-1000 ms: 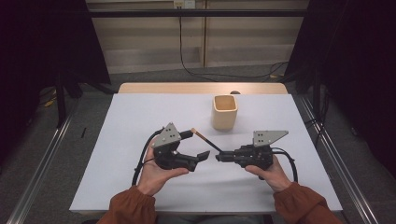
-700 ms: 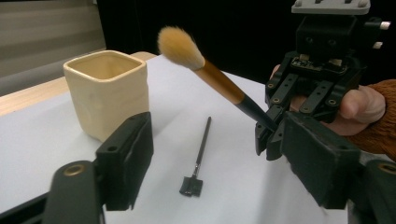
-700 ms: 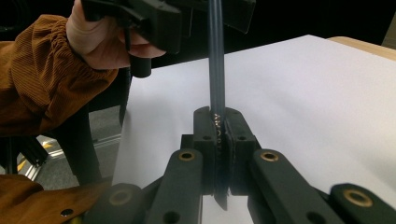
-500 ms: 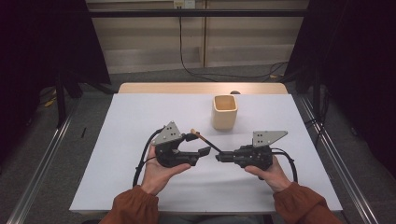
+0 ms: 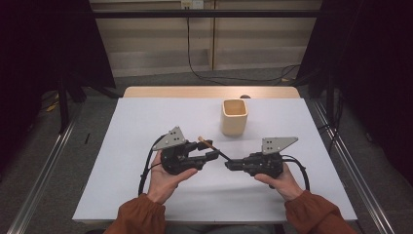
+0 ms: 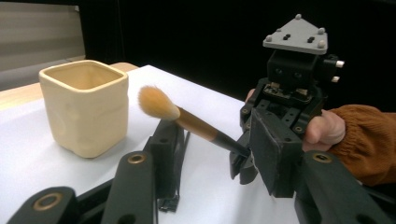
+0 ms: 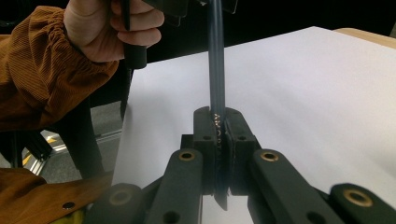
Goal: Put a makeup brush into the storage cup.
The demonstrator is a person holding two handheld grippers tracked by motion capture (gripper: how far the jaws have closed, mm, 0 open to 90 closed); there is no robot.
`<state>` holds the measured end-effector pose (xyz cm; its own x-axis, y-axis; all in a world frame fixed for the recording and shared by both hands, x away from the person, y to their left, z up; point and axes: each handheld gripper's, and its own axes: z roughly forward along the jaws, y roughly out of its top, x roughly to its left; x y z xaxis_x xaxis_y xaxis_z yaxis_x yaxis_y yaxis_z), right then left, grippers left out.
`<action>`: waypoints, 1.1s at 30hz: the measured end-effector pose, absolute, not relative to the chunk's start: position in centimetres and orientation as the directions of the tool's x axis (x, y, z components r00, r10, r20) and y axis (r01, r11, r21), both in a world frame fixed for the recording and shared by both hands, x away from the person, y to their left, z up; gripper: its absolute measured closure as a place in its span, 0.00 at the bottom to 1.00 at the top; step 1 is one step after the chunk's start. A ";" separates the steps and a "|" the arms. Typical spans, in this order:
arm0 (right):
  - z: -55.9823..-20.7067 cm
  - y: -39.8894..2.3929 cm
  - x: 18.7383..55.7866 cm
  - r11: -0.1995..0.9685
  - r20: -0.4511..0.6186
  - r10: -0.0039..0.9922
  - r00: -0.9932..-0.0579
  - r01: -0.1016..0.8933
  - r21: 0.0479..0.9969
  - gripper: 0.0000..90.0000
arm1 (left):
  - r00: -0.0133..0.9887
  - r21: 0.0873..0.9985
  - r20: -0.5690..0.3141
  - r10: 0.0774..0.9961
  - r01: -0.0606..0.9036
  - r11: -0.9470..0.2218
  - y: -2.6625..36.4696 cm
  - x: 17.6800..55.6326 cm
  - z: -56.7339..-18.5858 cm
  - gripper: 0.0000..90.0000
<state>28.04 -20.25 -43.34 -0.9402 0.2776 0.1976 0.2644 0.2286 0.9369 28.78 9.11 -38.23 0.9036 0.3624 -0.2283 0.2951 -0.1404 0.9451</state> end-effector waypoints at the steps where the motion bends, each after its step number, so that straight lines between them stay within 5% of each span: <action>1: -43.3 -20.2 28.0 0.228 0.198 0.278 -0.940 0.265 0.937 0.95 | 0.903 0.945 -0.233 0.362 0.298 -0.136 9.1 28.9 -38.3 0.63; 33: -43.9 -19.7 27.8 0.253 0.184 0.262 -0.947 0.251 0.934 0.91 | 0.917 0.938 -0.291 0.272 0.329 -0.106 8.8 28.2 -37.6 0.93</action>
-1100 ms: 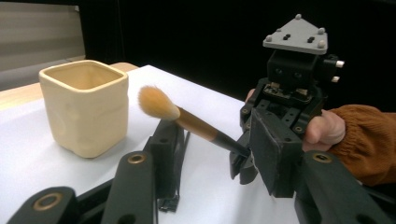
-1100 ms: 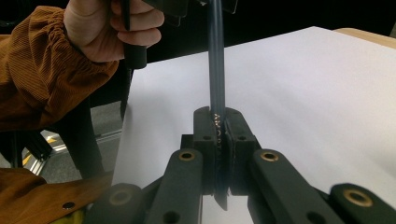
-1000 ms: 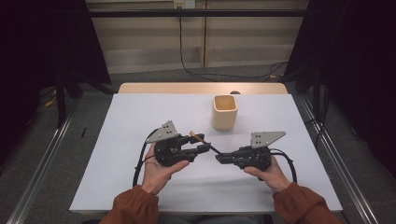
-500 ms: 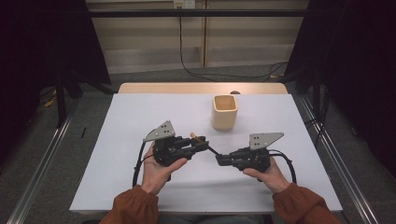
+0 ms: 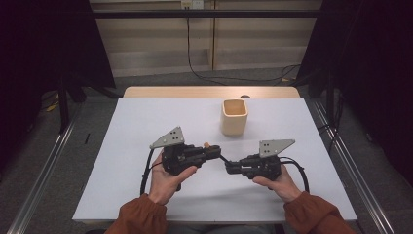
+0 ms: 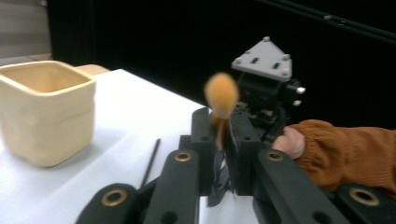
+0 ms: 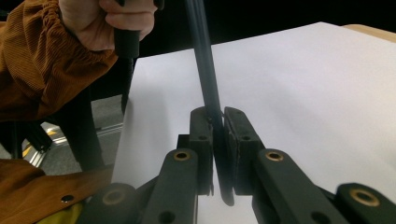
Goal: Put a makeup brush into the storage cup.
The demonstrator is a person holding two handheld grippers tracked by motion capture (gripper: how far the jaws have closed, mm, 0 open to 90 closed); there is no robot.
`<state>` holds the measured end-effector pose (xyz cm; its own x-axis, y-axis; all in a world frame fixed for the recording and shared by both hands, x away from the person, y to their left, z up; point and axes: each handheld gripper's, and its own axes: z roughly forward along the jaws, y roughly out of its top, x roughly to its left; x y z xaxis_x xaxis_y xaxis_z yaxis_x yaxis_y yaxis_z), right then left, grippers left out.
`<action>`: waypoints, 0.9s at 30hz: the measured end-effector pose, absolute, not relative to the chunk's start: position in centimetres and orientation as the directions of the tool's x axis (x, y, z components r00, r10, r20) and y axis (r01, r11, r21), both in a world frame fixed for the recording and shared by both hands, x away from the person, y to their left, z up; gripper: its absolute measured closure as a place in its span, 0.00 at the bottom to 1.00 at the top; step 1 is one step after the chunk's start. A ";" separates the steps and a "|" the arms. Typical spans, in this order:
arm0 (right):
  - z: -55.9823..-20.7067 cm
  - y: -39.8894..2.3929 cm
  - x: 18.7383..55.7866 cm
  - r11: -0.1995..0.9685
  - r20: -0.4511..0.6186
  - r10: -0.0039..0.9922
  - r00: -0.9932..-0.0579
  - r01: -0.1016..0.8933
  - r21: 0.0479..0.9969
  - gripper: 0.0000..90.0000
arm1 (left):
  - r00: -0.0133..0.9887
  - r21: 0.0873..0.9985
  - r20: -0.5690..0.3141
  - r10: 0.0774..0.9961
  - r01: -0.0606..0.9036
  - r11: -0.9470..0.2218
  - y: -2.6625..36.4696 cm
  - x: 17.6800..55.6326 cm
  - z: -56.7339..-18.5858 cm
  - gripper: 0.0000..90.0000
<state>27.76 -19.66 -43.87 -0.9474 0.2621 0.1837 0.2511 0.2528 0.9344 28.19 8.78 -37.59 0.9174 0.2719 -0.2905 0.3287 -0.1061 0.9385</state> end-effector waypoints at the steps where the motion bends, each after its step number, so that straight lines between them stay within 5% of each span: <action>1: -43.9 -19.6 27.7 0.253 0.185 0.260 -0.948 0.252 0.934 0.91 | 0.918 0.939 -0.291 0.270 0.328 -0.105 8.8 28.1 -37.5 0.93; 17: -43.9 -19.7 27.9 0.248 0.213 0.245 -0.946 0.274 0.929 0.81 | 0.915 0.936 -0.297 0.273 0.336 -0.108 8.9 28.1 -37.4 0.94; 27: -43.5 -20.1 27.9 0.227 0.226 0.261 -0.939 0.287 0.931 0.50 | 0.912 0.936 -0.284 0.297 0.330 -0.119 9.7 28.4 -36.9 0.94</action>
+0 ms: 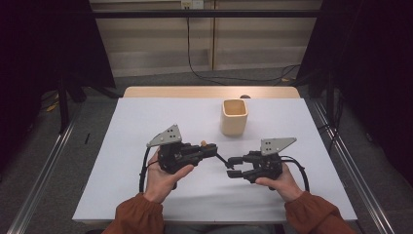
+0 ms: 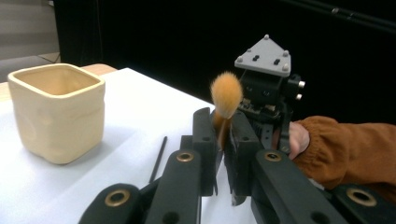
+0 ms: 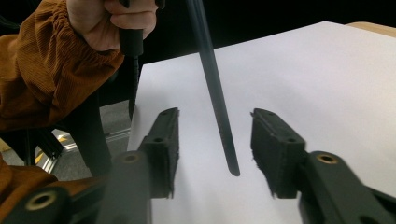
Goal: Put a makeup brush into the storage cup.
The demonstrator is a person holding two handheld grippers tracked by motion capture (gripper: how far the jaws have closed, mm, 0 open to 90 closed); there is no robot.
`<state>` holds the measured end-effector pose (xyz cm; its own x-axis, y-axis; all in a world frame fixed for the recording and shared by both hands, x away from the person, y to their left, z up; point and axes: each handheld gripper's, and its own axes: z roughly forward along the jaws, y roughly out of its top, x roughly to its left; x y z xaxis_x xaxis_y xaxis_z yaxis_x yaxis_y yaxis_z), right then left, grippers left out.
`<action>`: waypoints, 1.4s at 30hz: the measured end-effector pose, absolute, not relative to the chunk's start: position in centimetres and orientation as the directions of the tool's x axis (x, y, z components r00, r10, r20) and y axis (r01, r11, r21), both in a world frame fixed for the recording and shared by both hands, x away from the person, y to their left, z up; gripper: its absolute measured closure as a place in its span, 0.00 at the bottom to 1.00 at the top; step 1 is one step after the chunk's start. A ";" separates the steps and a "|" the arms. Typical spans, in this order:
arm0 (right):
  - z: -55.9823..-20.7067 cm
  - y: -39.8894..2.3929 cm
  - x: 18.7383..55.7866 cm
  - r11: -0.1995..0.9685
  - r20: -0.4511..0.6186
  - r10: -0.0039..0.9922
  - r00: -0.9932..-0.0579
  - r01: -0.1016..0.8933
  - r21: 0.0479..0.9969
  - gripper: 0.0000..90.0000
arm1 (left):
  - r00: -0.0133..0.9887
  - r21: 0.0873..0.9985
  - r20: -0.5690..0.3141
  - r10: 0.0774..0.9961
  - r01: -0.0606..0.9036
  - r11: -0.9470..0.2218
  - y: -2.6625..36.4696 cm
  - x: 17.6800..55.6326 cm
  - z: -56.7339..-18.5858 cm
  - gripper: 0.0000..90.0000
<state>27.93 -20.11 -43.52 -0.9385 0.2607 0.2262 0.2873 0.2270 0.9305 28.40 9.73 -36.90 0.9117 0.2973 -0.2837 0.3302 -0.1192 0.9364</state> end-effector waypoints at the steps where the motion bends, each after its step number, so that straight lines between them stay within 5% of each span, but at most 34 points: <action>1: -43.5 -20.1 27.9 0.226 0.227 0.269 -0.936 0.290 0.930 0.47 | 0.912 0.936 -0.284 0.297 0.330 -0.119 9.7 28.4 -36.9 0.94; 9: -43.2 -20.1 27.7 0.198 0.217 0.322 -0.922 0.290 0.936 0.24 | 0.907 0.933 -0.277 0.319 0.333 -0.137 10.1 28.4 -36.6 0.94; 22: -42.6 -20.8 27.7 0.156 0.231 0.371 -0.899 0.306 0.939 0.01 | 0.906 0.927 -0.272 0.325 0.337 -0.163 10.5 28.6 -36.0 0.94; 42: -42.3 -20.7 27.5 0.225 0.204 0.386 -0.900 0.306 0.925 0.03 | 0.906 0.888 -0.281 0.317 0.371 -0.273 9.7 29.5 -35.0 0.94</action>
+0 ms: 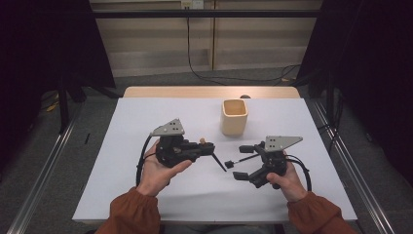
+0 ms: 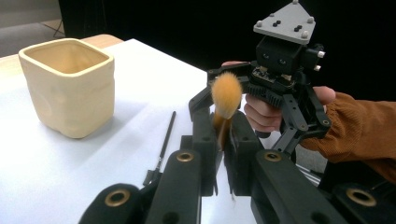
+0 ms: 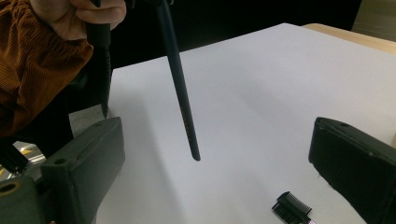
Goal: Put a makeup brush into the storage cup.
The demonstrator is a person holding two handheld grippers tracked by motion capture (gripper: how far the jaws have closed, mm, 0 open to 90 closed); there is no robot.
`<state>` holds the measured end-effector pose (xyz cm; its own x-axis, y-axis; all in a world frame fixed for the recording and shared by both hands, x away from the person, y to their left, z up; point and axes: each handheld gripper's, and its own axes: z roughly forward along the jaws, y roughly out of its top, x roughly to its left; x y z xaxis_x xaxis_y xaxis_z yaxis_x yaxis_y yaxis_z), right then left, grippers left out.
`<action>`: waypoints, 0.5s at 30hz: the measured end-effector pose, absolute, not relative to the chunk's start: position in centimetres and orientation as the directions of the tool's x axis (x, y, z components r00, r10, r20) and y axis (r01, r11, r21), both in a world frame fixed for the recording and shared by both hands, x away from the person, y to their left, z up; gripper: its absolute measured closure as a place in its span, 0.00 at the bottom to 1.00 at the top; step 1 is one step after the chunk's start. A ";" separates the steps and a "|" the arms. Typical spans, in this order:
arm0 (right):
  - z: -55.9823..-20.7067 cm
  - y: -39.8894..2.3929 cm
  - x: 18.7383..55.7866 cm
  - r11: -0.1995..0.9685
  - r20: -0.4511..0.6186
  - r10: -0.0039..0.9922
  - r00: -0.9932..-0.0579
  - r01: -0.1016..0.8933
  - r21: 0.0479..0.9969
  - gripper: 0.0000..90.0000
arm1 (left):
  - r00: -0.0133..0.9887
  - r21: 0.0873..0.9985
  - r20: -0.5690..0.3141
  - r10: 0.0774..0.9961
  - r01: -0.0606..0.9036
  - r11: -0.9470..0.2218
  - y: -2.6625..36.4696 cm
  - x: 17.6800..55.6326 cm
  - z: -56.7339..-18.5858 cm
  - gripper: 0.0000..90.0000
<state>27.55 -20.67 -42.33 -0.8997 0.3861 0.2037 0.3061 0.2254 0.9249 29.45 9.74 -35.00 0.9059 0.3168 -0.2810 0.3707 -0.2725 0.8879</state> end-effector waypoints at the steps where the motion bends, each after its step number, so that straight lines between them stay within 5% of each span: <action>1: -42.3 -20.7 27.6 0.229 0.202 0.385 -0.900 0.306 0.924 0.02 | 0.907 0.888 -0.275 0.318 0.367 -0.277 9.7 29.5 -34.9 0.94; 15: -42.1 -20.5 27.5 0.245 0.198 0.374 -0.906 0.303 0.921 0.02 | 0.905 0.846 -0.287 0.314 0.394 -0.360 9.2 29.9 -35.1 0.94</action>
<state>27.52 -20.55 -42.11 -0.9059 0.3743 0.1983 0.3029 0.2452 0.9209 29.89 9.21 -35.13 0.9049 0.3139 -0.2874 0.3936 -0.3604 0.8457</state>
